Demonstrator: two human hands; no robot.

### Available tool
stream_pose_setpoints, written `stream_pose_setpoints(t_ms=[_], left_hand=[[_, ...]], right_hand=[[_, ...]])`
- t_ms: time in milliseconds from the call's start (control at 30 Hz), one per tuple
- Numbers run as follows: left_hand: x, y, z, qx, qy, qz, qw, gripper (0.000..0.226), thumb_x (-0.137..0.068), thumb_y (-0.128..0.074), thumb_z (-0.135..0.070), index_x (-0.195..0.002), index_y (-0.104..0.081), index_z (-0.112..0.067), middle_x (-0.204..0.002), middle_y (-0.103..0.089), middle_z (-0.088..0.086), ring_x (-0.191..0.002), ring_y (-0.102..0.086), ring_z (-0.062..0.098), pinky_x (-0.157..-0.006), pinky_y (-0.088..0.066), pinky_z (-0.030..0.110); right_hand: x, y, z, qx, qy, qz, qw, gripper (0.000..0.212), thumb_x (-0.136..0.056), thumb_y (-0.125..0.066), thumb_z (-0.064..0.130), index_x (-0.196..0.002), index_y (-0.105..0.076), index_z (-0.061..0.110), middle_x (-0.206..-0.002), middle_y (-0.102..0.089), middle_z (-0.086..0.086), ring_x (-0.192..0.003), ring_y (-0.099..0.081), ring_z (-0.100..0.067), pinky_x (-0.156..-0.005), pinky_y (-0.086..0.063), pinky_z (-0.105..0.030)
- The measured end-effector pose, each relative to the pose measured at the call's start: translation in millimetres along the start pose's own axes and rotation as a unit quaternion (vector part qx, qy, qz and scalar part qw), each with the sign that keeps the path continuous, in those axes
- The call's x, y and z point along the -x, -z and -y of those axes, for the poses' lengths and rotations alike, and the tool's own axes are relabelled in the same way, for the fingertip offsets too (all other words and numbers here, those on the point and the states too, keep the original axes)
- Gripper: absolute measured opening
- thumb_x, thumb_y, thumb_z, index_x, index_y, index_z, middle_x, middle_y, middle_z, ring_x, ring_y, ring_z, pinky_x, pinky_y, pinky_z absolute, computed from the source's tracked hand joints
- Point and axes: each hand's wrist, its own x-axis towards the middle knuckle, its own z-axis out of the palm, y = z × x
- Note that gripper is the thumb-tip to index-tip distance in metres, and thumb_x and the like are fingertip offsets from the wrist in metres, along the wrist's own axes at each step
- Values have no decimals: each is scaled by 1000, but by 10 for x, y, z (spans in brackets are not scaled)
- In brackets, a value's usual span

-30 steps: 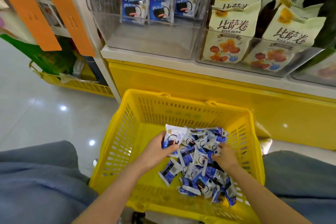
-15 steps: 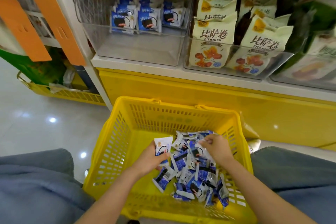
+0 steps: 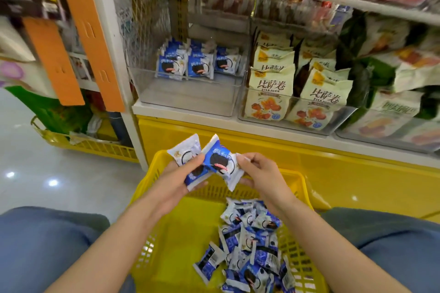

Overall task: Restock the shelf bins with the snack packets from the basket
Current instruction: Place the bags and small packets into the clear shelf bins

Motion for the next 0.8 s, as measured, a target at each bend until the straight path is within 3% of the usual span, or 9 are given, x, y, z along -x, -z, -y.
stream_pose_setpoints(t_ms=[67, 200, 333, 467, 567, 667, 800], left_hand=[[-22, 51, -204, -58, -32, -7, 998, 18, -83, -61, -21, -101, -62, -22, -95, -73, 1, -80, -70, 14, -57, -57, 27], [-55, 153, -531, -184, -86, 18, 979, 26, -84, -61, -24, -109, -60, -20, -100, -72, 0, -88, -70, 18, -63, -58, 29], [-104, 225, -724, -227, -130, 24, 965, 16, -85, -62, -20, -100, -61, -25, -91, -73, -7, -84, -70, 13, -60, -57, 25], [-165, 306, -829, -206, -147, -3, 967, 12, -86, -60, -27, -98, -60, -31, -91, -72, -9, -76, -69, 6, -56, -55, 21], [-229, 385, -927, -140, -141, -38, 979, 27, -88, -58, -24, -115, -57, -21, -100, -69, -2, -70, -68, 4, -52, -54, 20], [-297, 502, -1040, -96, -132, -62, 985, 43, -90, -56, -20, -131, -46, -13, -112, -64, 4, -71, -68, 7, -51, -55, 22], [-362, 613, -1134, -63, -146, -64, 985, 43, -90, -56, -15, -129, -40, -21, -105, -62, -7, -75, -68, 8, -53, -57, 24]], right_hand=[[-7, -78, 162, 20, 0, 29, 999, 27, -90, -59, 26, -113, -54, 15, -106, -66, 0, -87, -67, -7, -67, -55, -20], [-59, -239, 443, 146, 16, 101, 984, 45, -85, -64, 34, -127, -51, 21, -118, -63, 4, -95, -65, -5, -64, -51, -12], [-149, -401, 622, 211, 55, 108, 970, 16, -86, -65, 32, -101, -61, 31, -97, -68, 13, -84, -62, 11, -66, -48, -5], [-278, -516, 824, 244, 80, 109, 960, 16, -86, -64, 29, -102, -61, 28, -93, -68, 12, -80, -64, 7, -70, -50, -8], [-442, -556, 1068, 248, 128, 77, 957, 11, -87, -64, 28, -97, -65, 24, -98, -70, 7, -88, -64, -2, -75, -49, -13], [-719, -598, 1347, 260, 183, -12, 948, 14, -87, -62, 35, -99, -64, 28, -99, -69, 4, -91, -62, -10, -78, -48, -25], [-1234, -760, 1643, 244, 207, -76, 944, 20, -87, -65, 27, -105, -62, 19, -94, -69, 4, -74, -61, -2, -64, -49, -14]])
